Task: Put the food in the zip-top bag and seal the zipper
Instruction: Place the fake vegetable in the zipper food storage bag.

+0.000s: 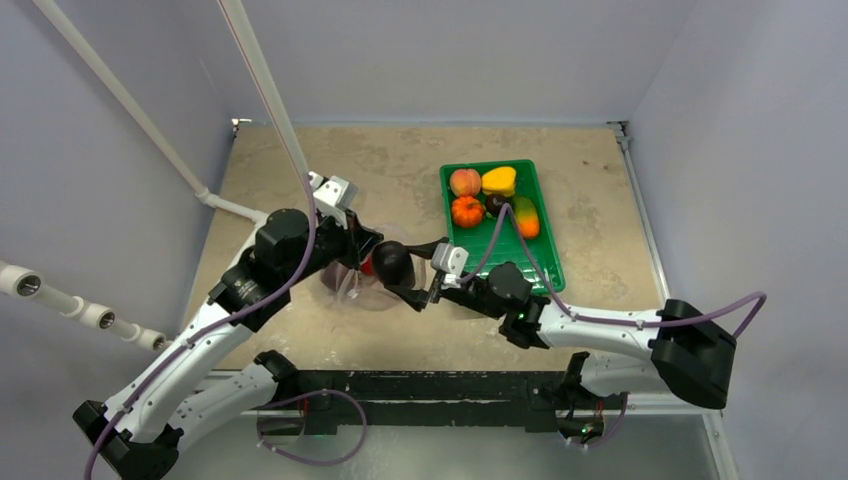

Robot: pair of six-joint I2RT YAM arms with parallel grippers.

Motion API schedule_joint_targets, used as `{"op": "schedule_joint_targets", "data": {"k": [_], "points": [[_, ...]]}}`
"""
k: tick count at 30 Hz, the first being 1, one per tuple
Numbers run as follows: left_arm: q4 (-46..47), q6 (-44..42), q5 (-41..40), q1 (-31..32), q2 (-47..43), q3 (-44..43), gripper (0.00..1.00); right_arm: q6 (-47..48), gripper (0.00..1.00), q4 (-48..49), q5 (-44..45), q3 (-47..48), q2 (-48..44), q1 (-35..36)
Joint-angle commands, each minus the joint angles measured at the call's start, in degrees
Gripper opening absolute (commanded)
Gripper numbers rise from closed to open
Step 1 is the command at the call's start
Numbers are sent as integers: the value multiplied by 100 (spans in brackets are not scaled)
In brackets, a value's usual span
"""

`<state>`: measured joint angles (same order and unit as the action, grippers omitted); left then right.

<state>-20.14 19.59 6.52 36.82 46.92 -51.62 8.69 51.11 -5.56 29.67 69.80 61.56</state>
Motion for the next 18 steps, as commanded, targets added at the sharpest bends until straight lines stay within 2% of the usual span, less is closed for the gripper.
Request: {"op": "schedule_joint_targets", "data": {"k": [1, 3, 5, 7, 11, 18], "points": [[388, -125, 176, 1, -77, 53, 0, -20, 23, -612, 141, 498, 62, 40], [386, -131, 169, -2, -77, 48, 0, -133, 33, -855, 293, 670, 121, 40], [388, -131, 165, -4, -77, 55, 0, -229, 36, -1165, 426, 900, 206, 40], [386, -129, 165, 1, -77, 47, 0, -328, 45, -1454, 533, 1113, 279, 40], [383, -131, 181, 0, -86, 49, 0, -427, 56, -1692, 712, 1298, 249, 40], [397, -140, 200, -1, -104, 53, 0, -577, 70, -1750, 765, 1466, -7, 40]]}}
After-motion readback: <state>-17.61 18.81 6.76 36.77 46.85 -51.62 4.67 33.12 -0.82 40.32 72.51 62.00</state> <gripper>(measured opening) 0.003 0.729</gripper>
